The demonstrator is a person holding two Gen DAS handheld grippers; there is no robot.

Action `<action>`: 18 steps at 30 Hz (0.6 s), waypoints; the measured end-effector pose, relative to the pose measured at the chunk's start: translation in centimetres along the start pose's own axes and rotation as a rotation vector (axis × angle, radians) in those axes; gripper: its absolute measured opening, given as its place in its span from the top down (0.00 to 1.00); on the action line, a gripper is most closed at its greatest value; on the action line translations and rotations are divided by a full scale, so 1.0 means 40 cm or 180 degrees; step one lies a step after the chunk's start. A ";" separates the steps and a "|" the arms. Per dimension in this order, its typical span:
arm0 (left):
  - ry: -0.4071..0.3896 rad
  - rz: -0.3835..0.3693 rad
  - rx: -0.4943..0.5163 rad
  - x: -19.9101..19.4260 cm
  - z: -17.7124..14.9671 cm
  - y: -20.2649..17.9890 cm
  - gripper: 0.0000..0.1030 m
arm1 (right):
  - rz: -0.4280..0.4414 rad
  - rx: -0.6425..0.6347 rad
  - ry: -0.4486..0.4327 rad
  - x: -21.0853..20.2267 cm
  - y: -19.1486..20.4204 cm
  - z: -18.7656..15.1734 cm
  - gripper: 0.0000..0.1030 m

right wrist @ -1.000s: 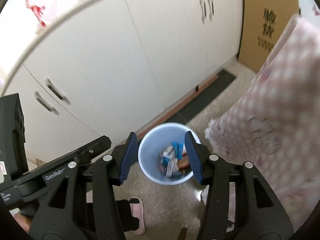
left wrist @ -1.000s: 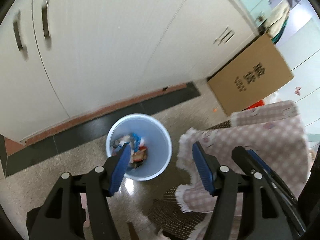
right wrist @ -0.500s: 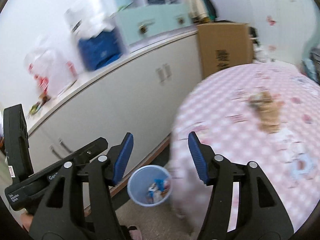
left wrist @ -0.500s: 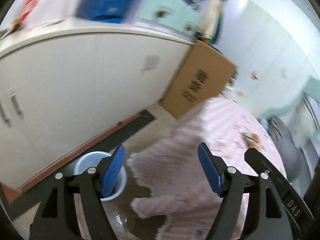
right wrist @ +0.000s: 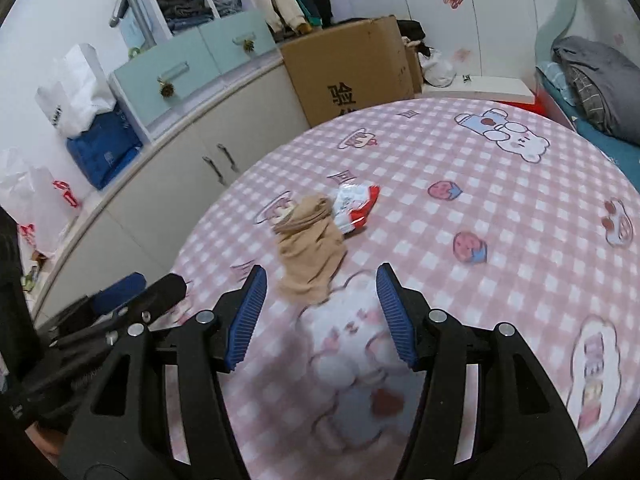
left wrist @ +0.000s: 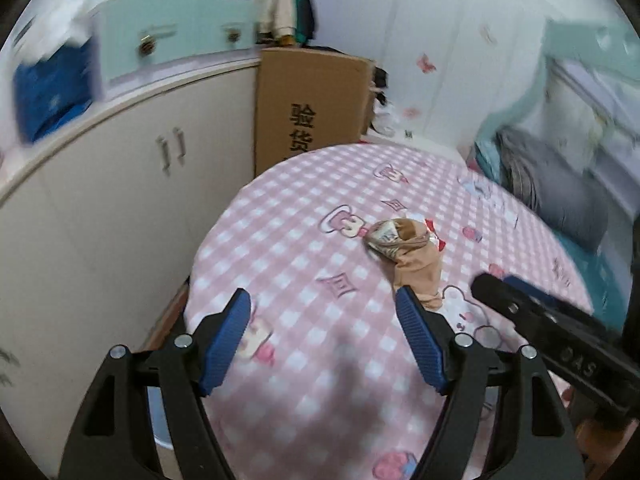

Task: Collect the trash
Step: 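Grasp the beige stocking with the left tool while the right tool grasps it too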

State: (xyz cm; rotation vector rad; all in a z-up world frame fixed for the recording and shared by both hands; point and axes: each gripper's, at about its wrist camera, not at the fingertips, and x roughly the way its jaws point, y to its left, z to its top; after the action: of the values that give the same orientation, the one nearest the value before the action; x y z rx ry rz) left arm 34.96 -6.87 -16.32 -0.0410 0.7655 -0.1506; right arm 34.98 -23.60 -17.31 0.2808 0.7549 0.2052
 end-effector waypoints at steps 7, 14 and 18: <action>0.0005 -0.0105 0.0769 0.106 0.057 -0.064 0.29 | -0.0067 0.0108 0.0163 0.066 -0.062 0.015 0.45; 0.0170 -0.0420 0.1137 0.201 0.065 -0.092 0.57 | 0.0015 0.0093 0.0245 0.090 -0.086 0.024 0.45; 0.0115 -0.0660 0.1146 0.205 0.076 -0.104 0.70 | 0.0041 0.0072 0.0293 0.110 -0.084 0.025 0.45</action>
State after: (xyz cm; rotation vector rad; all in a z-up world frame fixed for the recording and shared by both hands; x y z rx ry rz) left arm 42.39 -12.28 -19.39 0.2252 0.7598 -0.4855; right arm 39.07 -25.70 -20.51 0.2993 0.8471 0.2230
